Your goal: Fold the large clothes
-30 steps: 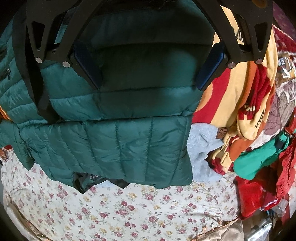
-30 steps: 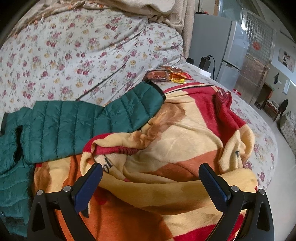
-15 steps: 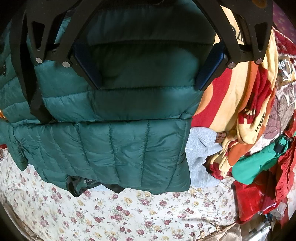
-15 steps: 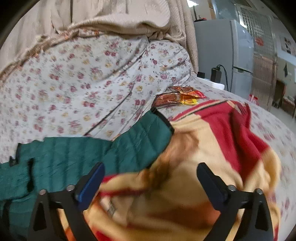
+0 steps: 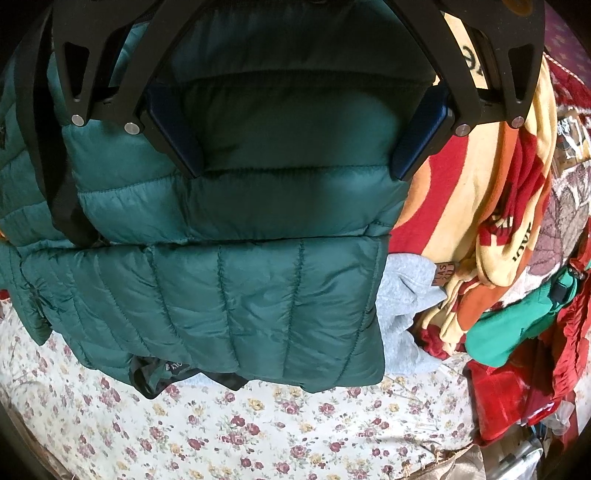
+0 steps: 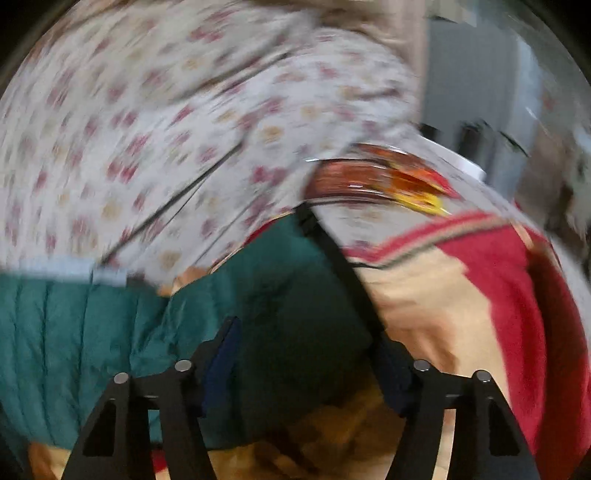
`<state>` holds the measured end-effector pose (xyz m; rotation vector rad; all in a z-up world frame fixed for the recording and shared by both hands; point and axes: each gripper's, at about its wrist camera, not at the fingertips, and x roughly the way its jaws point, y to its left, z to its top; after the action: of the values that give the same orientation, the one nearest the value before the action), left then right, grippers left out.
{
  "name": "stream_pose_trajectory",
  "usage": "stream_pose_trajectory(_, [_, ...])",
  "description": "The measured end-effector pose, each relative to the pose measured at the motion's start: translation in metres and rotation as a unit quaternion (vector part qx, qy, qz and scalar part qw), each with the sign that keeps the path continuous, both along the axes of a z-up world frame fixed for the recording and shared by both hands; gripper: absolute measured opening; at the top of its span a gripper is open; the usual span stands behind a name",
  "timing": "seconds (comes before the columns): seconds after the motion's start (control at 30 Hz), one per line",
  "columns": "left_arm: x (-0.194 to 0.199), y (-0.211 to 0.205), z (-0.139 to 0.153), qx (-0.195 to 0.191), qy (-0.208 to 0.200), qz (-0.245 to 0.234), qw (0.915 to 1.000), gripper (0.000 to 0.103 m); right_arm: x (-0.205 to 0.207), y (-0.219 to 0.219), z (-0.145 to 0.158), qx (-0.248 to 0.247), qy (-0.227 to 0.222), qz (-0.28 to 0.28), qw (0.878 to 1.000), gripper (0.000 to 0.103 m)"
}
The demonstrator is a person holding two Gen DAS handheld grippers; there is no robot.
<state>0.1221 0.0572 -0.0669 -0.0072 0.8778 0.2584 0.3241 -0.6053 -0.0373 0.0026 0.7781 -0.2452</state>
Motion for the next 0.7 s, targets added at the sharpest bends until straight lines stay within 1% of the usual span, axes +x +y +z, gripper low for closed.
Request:
stream_pose_trajectory(0.03, [0.000,0.000,0.000,0.000,0.000,0.000,1.0000,0.102,0.002,0.002,0.000,0.012,0.004,0.013,1.000,0.029])
stream_pose_trajectory(0.1, [0.000,0.000,0.000,-0.001,0.000,0.000,1.0000,0.102,0.002,0.004,0.004,0.052,0.003,0.030,0.998,0.019])
stream_pose_trajectory(0.13, [0.000,0.001,0.000,-0.003,0.000,0.000,1.0000,0.102,-0.002,0.008,0.011,0.063,-0.008,0.036,0.997,0.014])
stream_pose_trajectory(0.2, [-0.001,0.000,0.000,-0.004,-0.001,0.001,1.0000,0.102,-0.009,0.018,0.027,0.077,-0.024,0.044,0.996,0.013])
stream_pose_trajectory(0.3, [-0.002,0.001,0.001,-0.006,-0.003,0.001,1.0000,0.102,-0.025,0.043,0.057,0.080,-0.048,0.062,0.994,0.013])
stream_pose_trajectory(0.37, [-0.002,0.000,0.002,-0.007,-0.004,0.002,1.0000,0.102,-0.037,0.067,0.080,0.080,-0.057,0.072,0.993,0.013])
stream_pose_trajectory(0.43, [-0.003,0.001,0.002,-0.006,-0.005,0.002,1.0000,0.102,-0.046,0.094,0.096,0.089,-0.063,0.074,0.991,0.013])
stream_pose_trajectory(0.5, [-0.005,0.001,0.002,-0.006,-0.006,0.003,1.0000,0.102,-0.057,0.125,0.101,0.110,-0.067,0.084,0.988,0.013])
stream_pose_trajectory(0.57, [-0.006,0.001,0.003,-0.005,-0.008,0.003,0.9999,0.102,-0.069,0.157,0.097,0.122,-0.070,0.101,0.985,0.013])
stream_pose_trajectory(0.63, [-0.008,0.001,0.003,-0.004,-0.010,0.003,0.9999,0.102,-0.076,0.191,0.088,0.132,-0.066,0.120,0.982,0.013])
stream_pose_trajectory(0.7, [-0.010,0.001,0.004,-0.003,-0.012,0.004,0.9999,0.102,-0.079,0.229,0.069,0.136,-0.049,0.137,0.980,0.013])
